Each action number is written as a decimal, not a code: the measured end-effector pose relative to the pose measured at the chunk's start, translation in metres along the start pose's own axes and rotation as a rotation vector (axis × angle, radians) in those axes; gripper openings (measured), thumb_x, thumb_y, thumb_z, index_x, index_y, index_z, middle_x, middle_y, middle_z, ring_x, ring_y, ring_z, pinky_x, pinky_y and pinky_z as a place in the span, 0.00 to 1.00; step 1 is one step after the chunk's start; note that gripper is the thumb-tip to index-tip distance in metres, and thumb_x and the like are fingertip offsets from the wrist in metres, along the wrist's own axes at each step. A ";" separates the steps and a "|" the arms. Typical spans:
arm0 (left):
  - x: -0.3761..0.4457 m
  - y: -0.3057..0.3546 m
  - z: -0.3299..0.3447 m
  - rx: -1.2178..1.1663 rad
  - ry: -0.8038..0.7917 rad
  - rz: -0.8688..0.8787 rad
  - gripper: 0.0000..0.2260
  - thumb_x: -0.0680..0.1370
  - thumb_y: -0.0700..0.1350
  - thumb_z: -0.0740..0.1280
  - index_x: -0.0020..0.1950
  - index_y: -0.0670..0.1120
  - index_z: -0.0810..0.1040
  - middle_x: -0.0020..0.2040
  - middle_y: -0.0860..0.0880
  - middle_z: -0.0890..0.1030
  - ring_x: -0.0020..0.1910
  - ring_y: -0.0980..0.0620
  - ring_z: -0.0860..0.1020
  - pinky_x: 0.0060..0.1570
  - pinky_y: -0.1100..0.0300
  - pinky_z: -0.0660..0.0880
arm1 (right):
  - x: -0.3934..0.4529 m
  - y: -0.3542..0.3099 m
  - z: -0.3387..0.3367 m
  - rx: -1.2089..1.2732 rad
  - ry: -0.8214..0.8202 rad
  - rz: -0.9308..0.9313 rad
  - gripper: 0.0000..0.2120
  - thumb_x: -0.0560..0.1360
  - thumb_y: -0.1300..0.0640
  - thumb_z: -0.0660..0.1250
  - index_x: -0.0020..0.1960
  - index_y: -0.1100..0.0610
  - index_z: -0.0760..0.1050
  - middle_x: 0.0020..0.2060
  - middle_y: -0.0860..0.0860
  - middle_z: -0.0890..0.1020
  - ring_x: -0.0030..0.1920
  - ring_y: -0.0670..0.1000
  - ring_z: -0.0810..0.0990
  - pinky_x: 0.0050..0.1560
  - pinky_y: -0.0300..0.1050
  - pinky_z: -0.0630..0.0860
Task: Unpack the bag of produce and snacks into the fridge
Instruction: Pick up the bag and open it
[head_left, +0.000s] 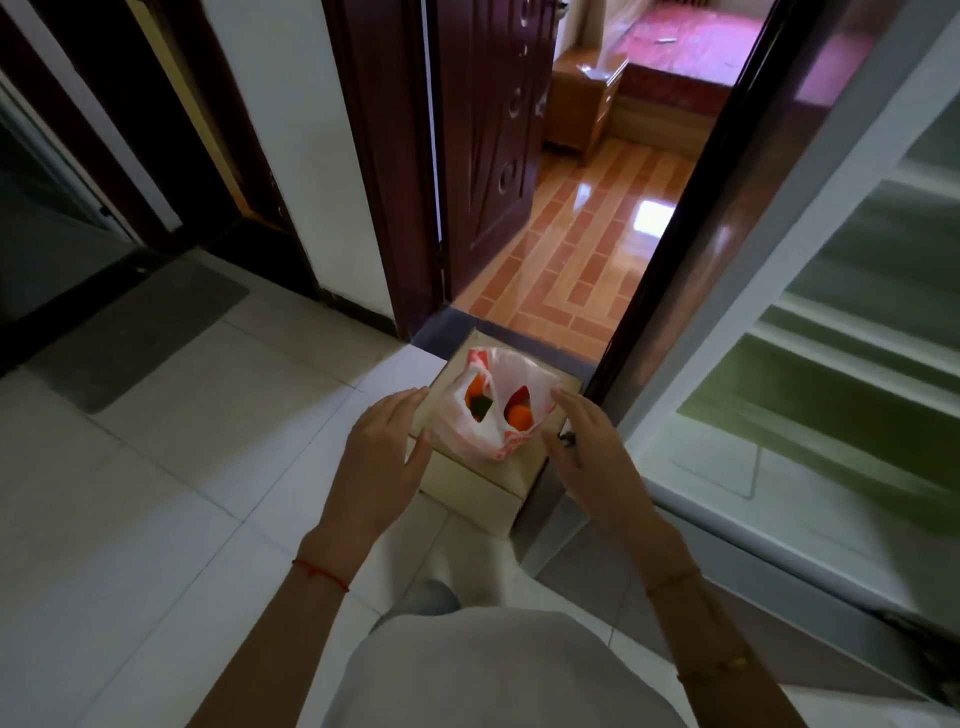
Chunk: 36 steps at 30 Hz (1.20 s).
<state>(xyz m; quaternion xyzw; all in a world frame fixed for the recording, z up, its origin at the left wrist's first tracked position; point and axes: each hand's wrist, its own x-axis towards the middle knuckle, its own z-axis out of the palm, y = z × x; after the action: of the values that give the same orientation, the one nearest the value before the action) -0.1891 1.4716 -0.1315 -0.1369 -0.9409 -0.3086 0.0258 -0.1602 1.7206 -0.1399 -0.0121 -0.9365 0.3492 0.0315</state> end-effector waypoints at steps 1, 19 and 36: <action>0.010 -0.002 0.004 -0.004 -0.006 0.002 0.31 0.78 0.64 0.50 0.71 0.45 0.73 0.68 0.45 0.77 0.67 0.46 0.75 0.66 0.57 0.66 | 0.011 0.004 0.002 -0.011 -0.010 0.011 0.23 0.81 0.49 0.60 0.74 0.53 0.64 0.72 0.51 0.68 0.63 0.53 0.75 0.65 0.54 0.75; 0.172 -0.073 0.073 -0.025 -0.393 0.089 0.18 0.80 0.52 0.66 0.69 0.48 0.74 0.62 0.48 0.80 0.57 0.50 0.79 0.57 0.55 0.79 | 0.171 0.056 0.075 0.014 -0.123 0.346 0.18 0.81 0.54 0.62 0.69 0.58 0.69 0.66 0.57 0.74 0.64 0.55 0.76 0.61 0.43 0.74; 0.195 -0.096 0.198 -0.578 -0.585 -0.222 0.16 0.76 0.53 0.72 0.62 0.53 0.75 0.56 0.56 0.79 0.53 0.60 0.79 0.45 0.71 0.76 | 0.225 0.249 0.234 -0.115 -0.650 0.606 0.33 0.64 0.39 0.75 0.65 0.51 0.73 0.64 0.56 0.78 0.58 0.58 0.79 0.57 0.54 0.77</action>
<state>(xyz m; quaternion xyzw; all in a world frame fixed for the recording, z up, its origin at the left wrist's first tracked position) -0.3952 1.5607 -0.3203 -0.1181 -0.7925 -0.5088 -0.3149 -0.4000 1.7663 -0.4679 -0.1774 -0.8699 0.2755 -0.3687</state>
